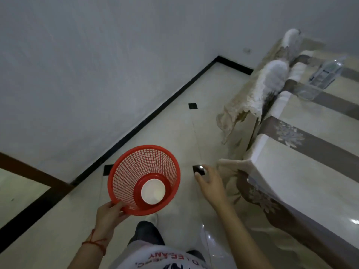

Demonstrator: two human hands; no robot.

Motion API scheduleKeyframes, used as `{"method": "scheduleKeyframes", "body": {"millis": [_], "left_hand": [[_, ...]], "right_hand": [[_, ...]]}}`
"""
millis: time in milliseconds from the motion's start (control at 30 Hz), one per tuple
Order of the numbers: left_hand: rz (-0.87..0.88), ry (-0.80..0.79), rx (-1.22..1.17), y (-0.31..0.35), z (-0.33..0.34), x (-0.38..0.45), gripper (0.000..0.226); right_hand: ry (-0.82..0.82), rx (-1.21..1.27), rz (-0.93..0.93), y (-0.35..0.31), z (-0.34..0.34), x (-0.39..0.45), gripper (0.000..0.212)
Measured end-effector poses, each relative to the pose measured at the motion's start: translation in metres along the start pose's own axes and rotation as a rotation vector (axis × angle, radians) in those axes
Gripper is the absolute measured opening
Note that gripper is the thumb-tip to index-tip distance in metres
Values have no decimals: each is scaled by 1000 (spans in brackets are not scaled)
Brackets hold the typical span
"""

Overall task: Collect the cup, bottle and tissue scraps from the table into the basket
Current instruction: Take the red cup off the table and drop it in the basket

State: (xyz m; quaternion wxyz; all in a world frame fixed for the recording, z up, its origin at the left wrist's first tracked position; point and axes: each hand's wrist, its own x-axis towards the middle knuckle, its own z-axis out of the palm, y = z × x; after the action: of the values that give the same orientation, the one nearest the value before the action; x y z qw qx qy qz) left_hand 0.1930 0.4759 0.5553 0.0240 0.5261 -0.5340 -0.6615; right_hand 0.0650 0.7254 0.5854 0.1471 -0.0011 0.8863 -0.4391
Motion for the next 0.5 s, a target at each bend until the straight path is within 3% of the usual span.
{"method": "scheduleKeyframes", "body": {"millis": [133, 267, 367, 500], "left_hand": [[-38, 143, -41, 9, -38, 34, 3], [-40, 182, -5, 33, -61, 73, 13], [-25, 120, 35, 65, -70, 111, 11], [-12, -7, 52, 113, -67, 161, 25]], "right_hand": [[-117, -49, 190, 20, 39, 16, 47], [-147, -61, 355, 30, 76, 39, 46], [-103, -26, 452, 30, 105, 60, 41], [-82, 50, 587, 20, 131, 86, 35]]}}
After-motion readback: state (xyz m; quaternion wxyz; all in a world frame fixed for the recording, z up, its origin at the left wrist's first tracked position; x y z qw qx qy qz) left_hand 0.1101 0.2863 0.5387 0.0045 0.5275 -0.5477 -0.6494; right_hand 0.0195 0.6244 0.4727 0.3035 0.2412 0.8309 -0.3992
